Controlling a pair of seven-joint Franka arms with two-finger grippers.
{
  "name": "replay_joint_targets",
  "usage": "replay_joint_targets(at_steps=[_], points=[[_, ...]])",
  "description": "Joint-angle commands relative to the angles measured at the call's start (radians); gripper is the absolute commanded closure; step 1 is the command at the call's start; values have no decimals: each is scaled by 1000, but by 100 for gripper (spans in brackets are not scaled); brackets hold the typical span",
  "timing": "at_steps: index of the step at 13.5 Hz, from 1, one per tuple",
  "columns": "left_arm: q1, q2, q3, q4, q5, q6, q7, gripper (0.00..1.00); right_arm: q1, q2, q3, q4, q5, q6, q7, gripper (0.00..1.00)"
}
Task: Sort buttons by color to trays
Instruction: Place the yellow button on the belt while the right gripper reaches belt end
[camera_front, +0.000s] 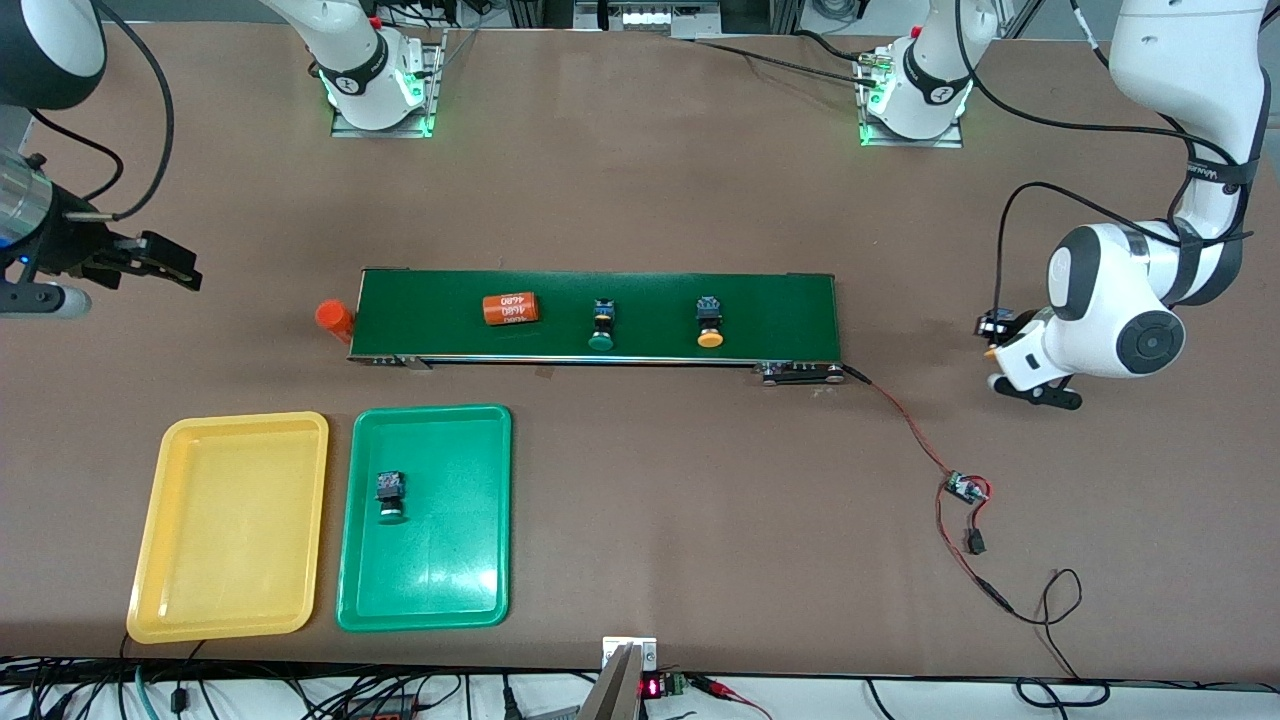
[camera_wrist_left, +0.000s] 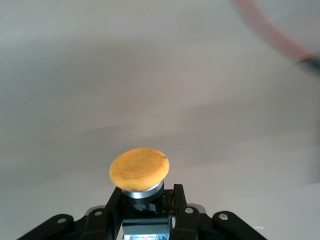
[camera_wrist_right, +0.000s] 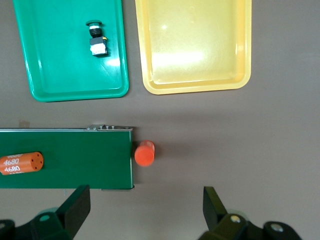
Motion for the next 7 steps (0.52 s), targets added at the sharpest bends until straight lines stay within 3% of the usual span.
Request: replay_joint_targets(at_steps=[1, 3, 5, 7], points=[[-4, 1, -121, 47, -50, -34, -198, 82, 13, 22, 0, 31, 30, -5, -1, 0], [-12, 5, -216, 55, -68, -22, -352, 82, 64, 28, 0, 31, 29, -7, 2, 0], [-55, 19, -262, 81, -163, 6, -404, 82, 95, 51, 1, 31, 39, -2, 11, 0], [-84, 51, -302, 81, -169, 67, -455, 82, 133, 69, 1, 31, 53, 12, 23, 0]])
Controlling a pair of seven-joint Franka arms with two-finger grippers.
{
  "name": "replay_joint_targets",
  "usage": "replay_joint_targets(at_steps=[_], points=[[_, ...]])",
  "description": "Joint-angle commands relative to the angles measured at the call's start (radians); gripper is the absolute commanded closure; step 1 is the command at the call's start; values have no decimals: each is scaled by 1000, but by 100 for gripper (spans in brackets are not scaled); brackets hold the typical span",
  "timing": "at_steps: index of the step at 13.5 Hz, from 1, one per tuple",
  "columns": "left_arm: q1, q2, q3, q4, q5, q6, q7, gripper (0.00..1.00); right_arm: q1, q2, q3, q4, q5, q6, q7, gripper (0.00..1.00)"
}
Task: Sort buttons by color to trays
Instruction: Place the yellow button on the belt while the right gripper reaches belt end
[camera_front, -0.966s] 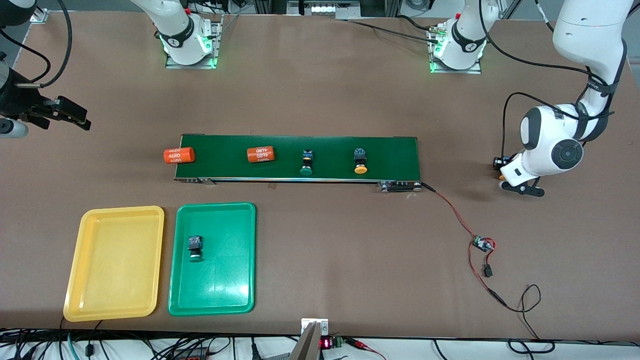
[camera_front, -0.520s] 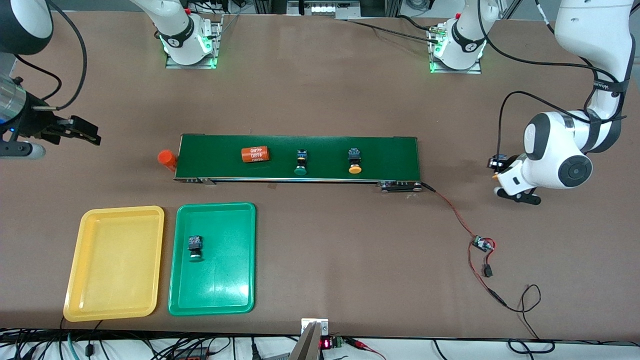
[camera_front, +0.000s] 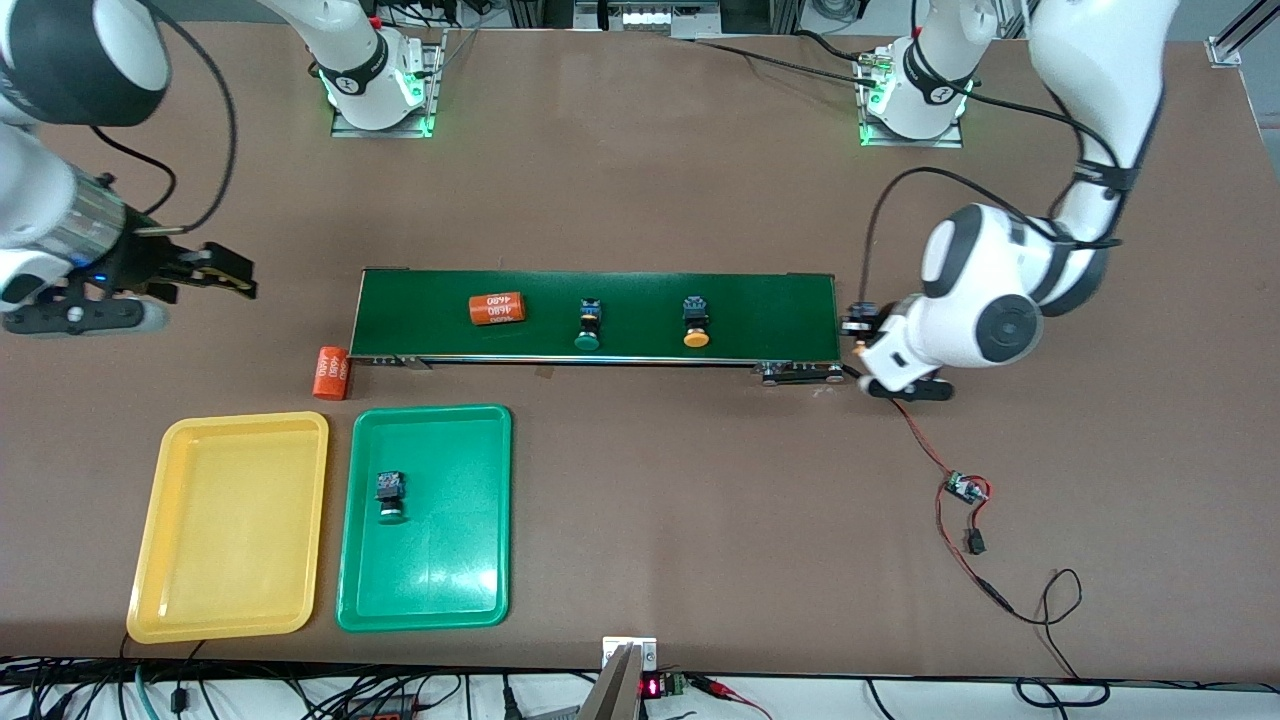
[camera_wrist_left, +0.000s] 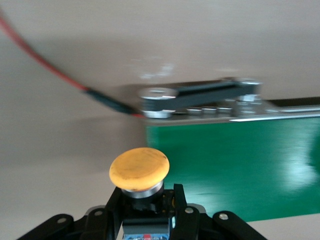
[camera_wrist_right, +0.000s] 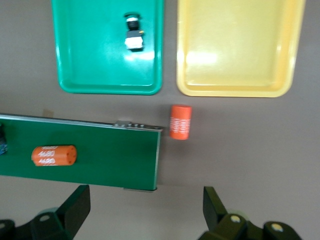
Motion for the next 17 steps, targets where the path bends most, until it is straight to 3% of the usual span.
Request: replay_joint_targets(at_steps=[1, 3, 4, 5, 10, 13, 17], points=[[-23, 57, -51, 27, -25, 68, -64, 82, 52, 39, -3, 20, 24, 23, 50, 0], [-43, 74, -68, 27, -24, 77, -121, 78, 113, 71, -3, 20, 27, 30, 116, 0], [-49, 74, -68, 26, -25, 74, -124, 60, 153, 91, -3, 20, 36, 43, 153, 0], [-49, 74, -68, 20, -25, 71, -124, 1, 173, 107, -3, 20, 61, 55, 193, 0], [-30, 8, -64, 53, -13, 53, -135, 0, 317, 160, 7, -24, 99, 150, 277, 0], [-28, -53, -4, 144, 94, -150, -127, 0, 324, 159, 82, -113, 164, 263, 414, 0], [36, -167, 58, 132, 182, -206, -17, 0, 346, 185, 115, -194, 153, 369, 523, 0]])
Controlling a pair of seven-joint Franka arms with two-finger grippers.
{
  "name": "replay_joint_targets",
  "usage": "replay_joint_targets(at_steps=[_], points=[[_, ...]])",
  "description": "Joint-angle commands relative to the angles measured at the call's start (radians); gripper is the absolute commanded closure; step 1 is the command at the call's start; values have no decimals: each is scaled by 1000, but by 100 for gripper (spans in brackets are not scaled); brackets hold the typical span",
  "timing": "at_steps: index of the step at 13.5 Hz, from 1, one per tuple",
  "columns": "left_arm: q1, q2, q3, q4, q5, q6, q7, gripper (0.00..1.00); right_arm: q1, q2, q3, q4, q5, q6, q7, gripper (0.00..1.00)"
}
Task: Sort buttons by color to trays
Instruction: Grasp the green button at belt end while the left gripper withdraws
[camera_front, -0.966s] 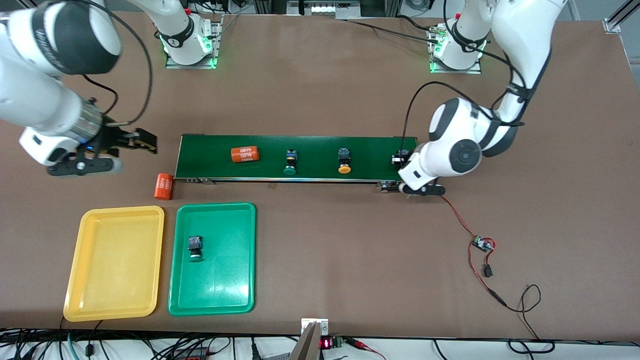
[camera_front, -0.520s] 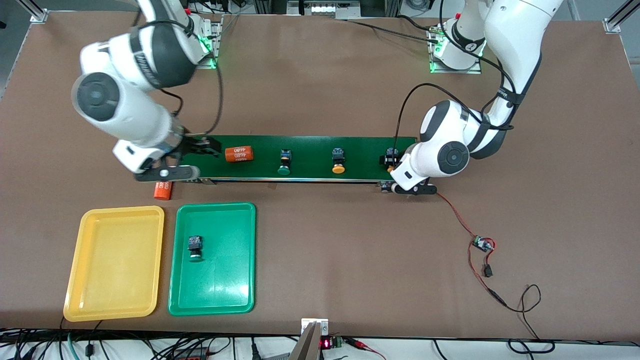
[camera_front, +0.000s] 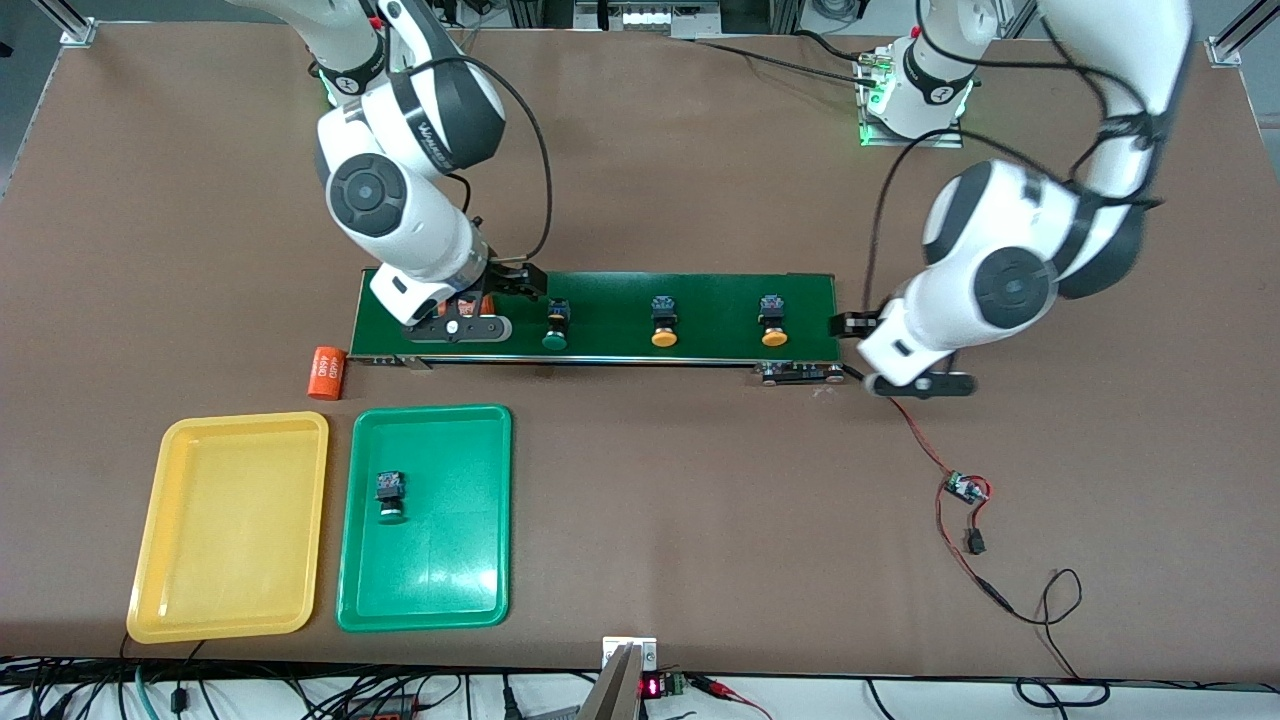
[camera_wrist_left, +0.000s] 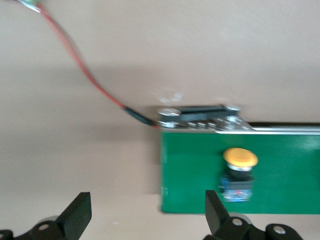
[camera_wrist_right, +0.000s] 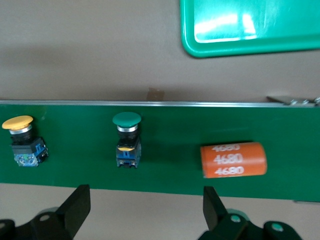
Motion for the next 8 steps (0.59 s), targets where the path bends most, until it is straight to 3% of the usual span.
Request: replay_joint_targets(at_steps=[1, 6, 8], points=[[67, -88, 25, -21, 24, -47, 133, 0, 29, 13, 5, -57, 2, 77, 72, 0], [20, -227, 181, -21, 25, -100, 265, 0, 69, 105, 3, -64, -10, 156, 132, 0], [-7, -283, 183, 3, 115, -200, 302, 0, 74, 124, 3, -73, -63, 162, 133, 0]])
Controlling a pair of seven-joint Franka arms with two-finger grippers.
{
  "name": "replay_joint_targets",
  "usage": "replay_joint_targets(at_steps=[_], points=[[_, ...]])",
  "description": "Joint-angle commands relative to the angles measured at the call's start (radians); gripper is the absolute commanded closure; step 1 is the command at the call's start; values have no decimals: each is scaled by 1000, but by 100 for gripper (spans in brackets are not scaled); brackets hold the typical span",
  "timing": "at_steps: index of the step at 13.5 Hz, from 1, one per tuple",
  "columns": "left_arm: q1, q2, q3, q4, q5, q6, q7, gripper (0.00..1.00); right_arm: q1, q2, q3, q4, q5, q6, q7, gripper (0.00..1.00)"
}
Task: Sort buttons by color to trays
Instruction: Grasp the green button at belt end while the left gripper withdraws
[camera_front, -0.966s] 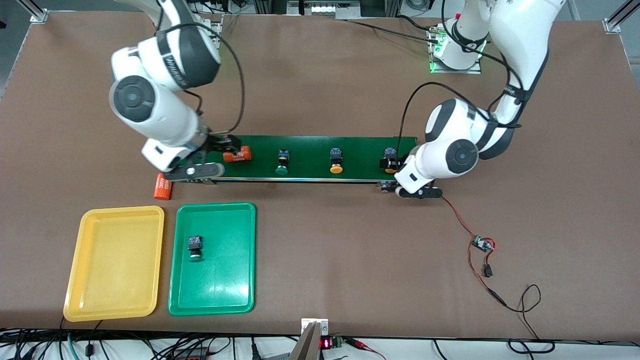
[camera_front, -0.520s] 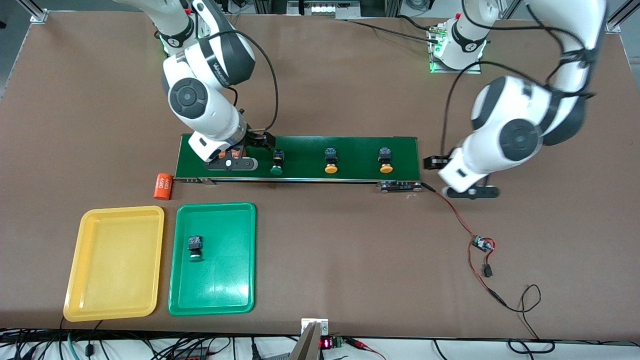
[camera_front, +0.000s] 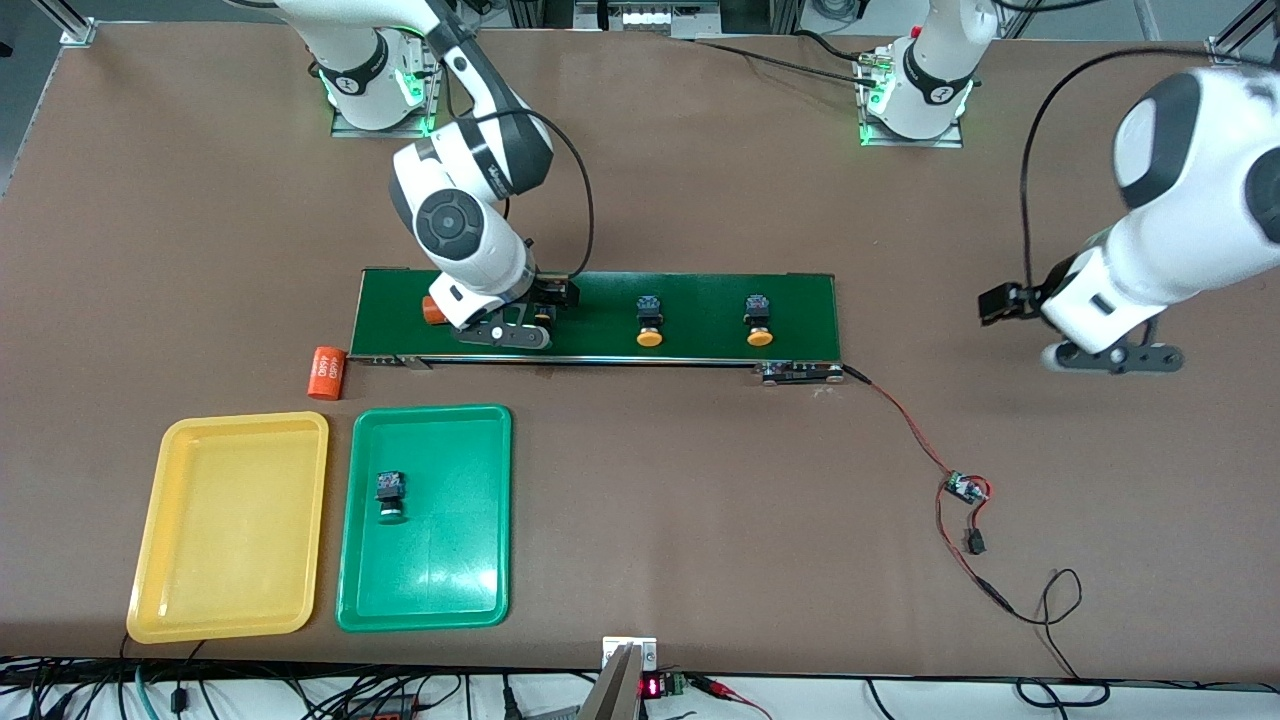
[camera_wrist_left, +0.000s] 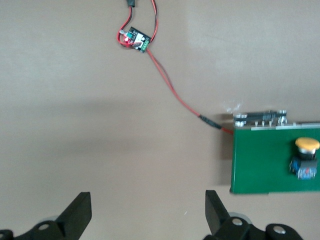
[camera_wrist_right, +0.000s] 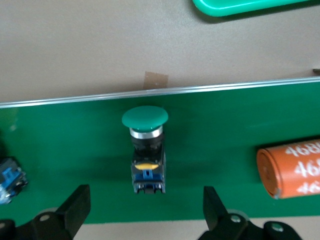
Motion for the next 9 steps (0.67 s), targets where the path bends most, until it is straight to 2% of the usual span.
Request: replay_joint_targets(at_steps=[1, 2, 3, 6, 7, 8, 9], points=[[-51, -66, 17, 100, 87, -142, 35, 0, 8, 11, -2, -18, -55, 20, 21, 0], [-51, -37, 19, 200, 78, -211, 37, 0, 6, 15, -3, -20, -55, 26, 21, 0], [-51, -20, 19, 228, 46, -229, 36, 0, 3, 26, -6, -23, -55, 38, 21, 0], [-51, -22, 39, 239, 23, -227, 35, 0, 5, 57, -11, -24, -52, 88, 21, 0], [-53, -24, 69, 238, 18, -226, 43, 0, 8, 58, -11, -32, -52, 94, 21, 0], [-53, -24, 85, 235, -9, -220, 72, 0, 8, 58, -11, -33, -51, 91, 22, 14], [-51, -29, 85, 227, -43, -208, 86, 0, 6, 55, -11, -33, -49, 85, 36, 43]])
